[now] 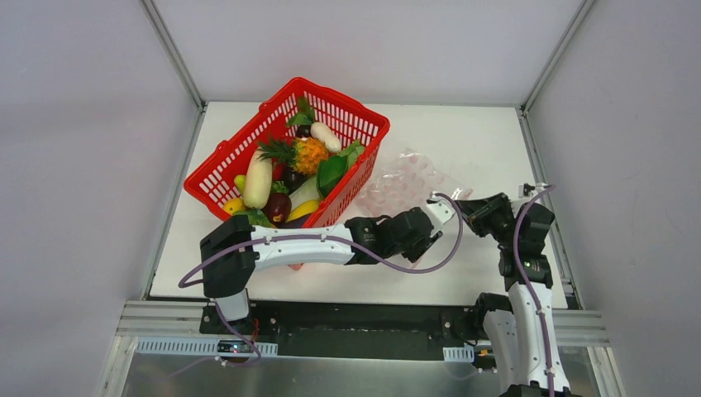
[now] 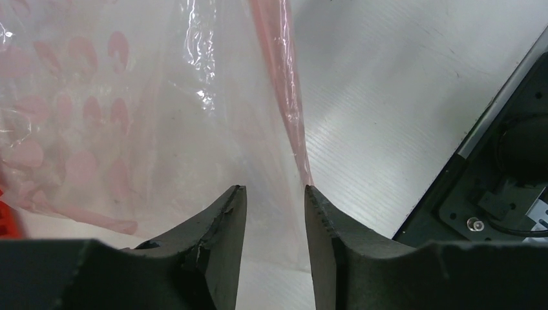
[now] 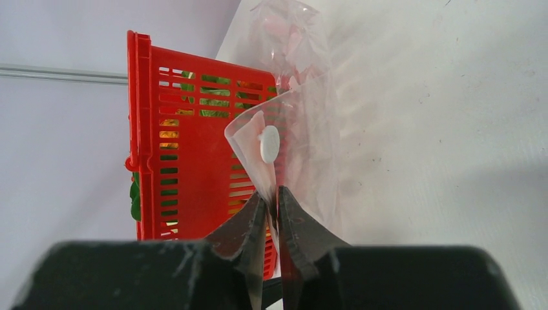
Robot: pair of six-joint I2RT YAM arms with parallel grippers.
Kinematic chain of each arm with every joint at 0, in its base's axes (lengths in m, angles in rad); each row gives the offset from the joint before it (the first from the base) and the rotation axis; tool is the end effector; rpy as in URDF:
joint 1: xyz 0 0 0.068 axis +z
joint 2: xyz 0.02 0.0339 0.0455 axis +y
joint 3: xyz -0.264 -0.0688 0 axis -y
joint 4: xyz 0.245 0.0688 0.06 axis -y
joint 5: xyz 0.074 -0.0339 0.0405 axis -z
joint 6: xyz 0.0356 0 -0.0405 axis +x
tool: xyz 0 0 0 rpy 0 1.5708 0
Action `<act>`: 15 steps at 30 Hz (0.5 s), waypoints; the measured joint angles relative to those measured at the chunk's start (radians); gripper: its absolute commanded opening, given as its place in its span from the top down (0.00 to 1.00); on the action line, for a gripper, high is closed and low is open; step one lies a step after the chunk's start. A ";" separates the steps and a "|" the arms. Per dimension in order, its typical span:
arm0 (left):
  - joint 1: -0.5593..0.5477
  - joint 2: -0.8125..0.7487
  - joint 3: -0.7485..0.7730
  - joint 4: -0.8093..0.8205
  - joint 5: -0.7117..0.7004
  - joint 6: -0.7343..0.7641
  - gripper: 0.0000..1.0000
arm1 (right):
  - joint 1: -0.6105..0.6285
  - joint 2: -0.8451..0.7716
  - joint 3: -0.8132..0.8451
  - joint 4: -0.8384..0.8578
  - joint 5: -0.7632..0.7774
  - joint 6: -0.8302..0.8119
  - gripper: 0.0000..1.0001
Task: Place the food in the zip-top bag and seal the zipper
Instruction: Pick up the zipper food storage bag at the center of the board.
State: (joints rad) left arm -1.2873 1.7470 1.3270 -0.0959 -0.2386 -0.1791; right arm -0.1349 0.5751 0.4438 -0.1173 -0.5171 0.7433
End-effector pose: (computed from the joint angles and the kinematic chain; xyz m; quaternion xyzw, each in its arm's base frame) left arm 0.1225 -0.3902 0.2747 0.4005 0.7611 -0.2580 0.4402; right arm 0.1519 -0.0029 0.2587 0.1823 0.7574 0.3703 0.5059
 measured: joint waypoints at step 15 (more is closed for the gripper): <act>0.053 0.000 -0.034 0.037 0.083 -0.018 1.00 | 0.000 -0.002 -0.001 0.016 -0.022 0.000 0.81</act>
State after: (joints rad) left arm -1.2339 1.7470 1.2930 -0.0593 -0.1555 -0.1970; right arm -0.1349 0.5732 0.4427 -0.1013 -0.5388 0.7429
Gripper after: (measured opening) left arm 0.068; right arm 0.160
